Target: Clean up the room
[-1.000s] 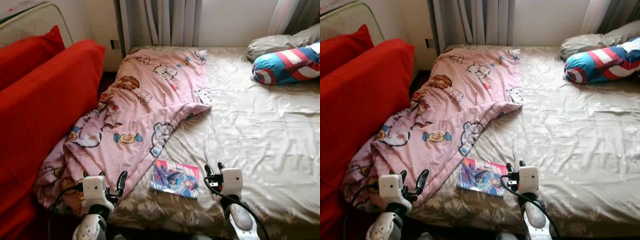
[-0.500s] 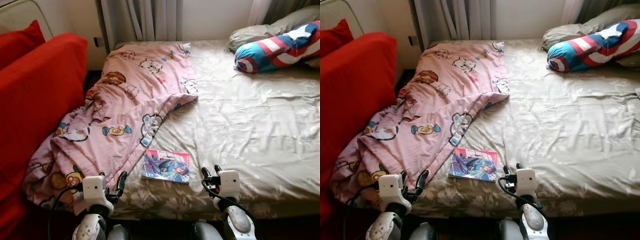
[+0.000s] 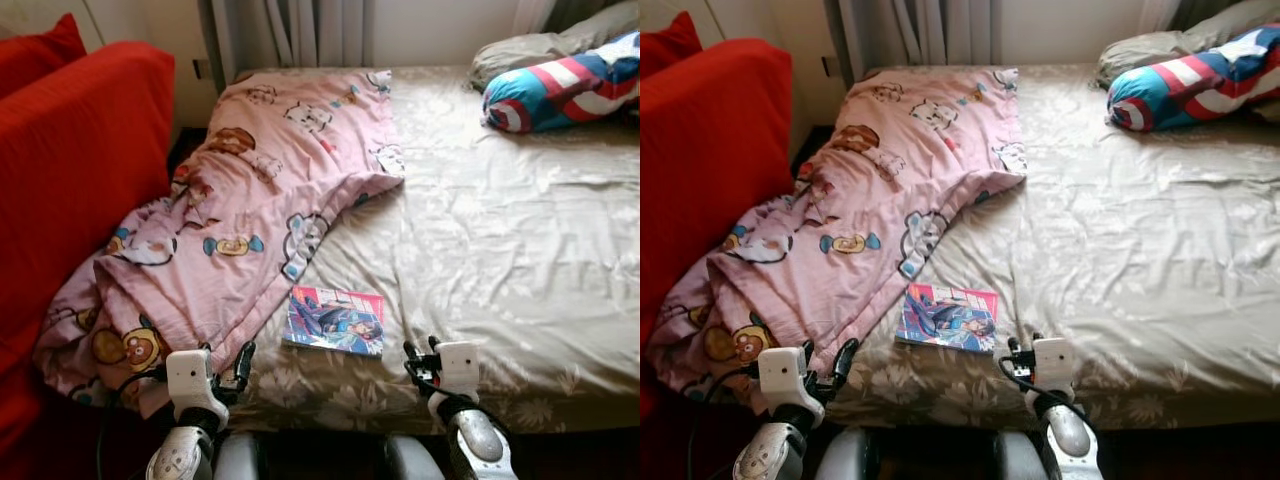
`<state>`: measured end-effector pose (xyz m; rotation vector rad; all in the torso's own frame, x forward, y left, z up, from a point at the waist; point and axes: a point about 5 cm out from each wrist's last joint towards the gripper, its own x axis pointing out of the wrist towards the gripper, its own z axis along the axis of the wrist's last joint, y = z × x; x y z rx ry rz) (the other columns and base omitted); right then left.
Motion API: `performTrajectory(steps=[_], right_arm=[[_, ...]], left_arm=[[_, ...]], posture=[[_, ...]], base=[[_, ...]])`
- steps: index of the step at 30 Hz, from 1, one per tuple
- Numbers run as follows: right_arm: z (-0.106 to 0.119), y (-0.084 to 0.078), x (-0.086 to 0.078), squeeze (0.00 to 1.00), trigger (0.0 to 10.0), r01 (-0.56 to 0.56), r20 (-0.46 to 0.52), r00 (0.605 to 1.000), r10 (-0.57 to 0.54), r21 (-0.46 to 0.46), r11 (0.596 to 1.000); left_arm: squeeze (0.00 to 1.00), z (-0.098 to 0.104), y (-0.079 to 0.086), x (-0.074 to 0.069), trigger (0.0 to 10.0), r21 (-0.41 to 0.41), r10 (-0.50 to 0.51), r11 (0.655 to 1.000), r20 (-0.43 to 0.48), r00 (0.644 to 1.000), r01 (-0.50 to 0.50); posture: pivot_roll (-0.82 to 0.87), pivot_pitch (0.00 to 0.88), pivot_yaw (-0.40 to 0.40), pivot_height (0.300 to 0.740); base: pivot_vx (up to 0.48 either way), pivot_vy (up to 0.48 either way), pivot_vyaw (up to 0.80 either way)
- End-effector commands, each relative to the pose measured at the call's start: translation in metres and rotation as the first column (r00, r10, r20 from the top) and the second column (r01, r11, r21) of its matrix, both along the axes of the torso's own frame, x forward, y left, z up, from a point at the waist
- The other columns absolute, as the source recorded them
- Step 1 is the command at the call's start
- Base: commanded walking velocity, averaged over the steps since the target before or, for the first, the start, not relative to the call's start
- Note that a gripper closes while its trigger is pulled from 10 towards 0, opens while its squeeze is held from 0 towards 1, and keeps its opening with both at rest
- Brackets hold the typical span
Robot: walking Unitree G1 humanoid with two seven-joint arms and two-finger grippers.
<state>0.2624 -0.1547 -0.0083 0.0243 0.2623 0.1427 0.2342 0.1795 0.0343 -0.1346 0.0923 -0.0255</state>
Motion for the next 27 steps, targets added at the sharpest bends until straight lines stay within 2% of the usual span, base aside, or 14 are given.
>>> performTrajectory(steps=[1, 4, 9, 16, 24, 27], right_arm=[[0.001, 0.001, 0.001, 0.0, 10.0, -0.004, 0.011, 1.0, 0.004, 0.0, 1.0], [0.002, 0.006, 0.0, 0.0, 10.0, -0.028, 0.021, 0.999, 0.029, -0.014, 1.0], [0.002, 0.009, -0.002, 0.0, 10.0, -0.039, 0.036, 0.999, 0.039, -0.001, 0.999], [0.0, 0.008, -0.004, 0.0, 10.0, -0.027, 0.033, 0.999, 0.026, 0.014, 1.0], [0.004, 0.01, 0.0, 0.0, 10.0, -0.06, 0.048, 0.997, 0.06, -0.004, 0.998], [0.005, 0.011, 0.0, 0.0, 10.0, -0.068, 0.049, 0.996, 0.069, -0.01, 0.998]], left_arm=[[0.0, -0.004, 0.002, -0.002, 10.0, -0.005, 0.001, 1.0, -0.014, 1.0, -0.001], [0.0, -0.006, 0.003, -0.001, 10.0, -0.005, -0.005, 1.0, -0.02, 1.0, 0.005], [0.0, -0.009, 0.001, 0.001, 10.0, -0.006, -0.012, 1.0, -0.029, 1.0, 0.012], [0.0, -0.008, -0.002, 0.001, 10.0, -0.007, -0.022, 1.0, -0.032, 0.999, 0.022], [0.0, -0.006, -0.003, 0.001, 10.0, -0.008, -0.019, 1.0, -0.025, 1.0, 0.019], [0.0, -0.005, -0.004, 0.002, 10.0, -0.007, -0.017, 1.0, -0.022, 1.0, 0.017]], posture=[[-0.07, 0.097, 0.03, 0.606], [-0.07, 0.093, 0.032, 0.606], [-0.07, 0.089, 0.033, 0.606], [-0.07, 0.102, 0.03, 0.606], [-0.07, 0.106, 0.029, 0.606], [-0.07, 0.109, 0.028, 0.606]], base=[[0.0, 0.0, 0.0], [0.0, 0.0, 0.0], [0.0, 0.0, 0.74], [0.0, 0.0, 0.0], [0.0, 0.0, 0.0], [0.0, 0.0, 0.8]])
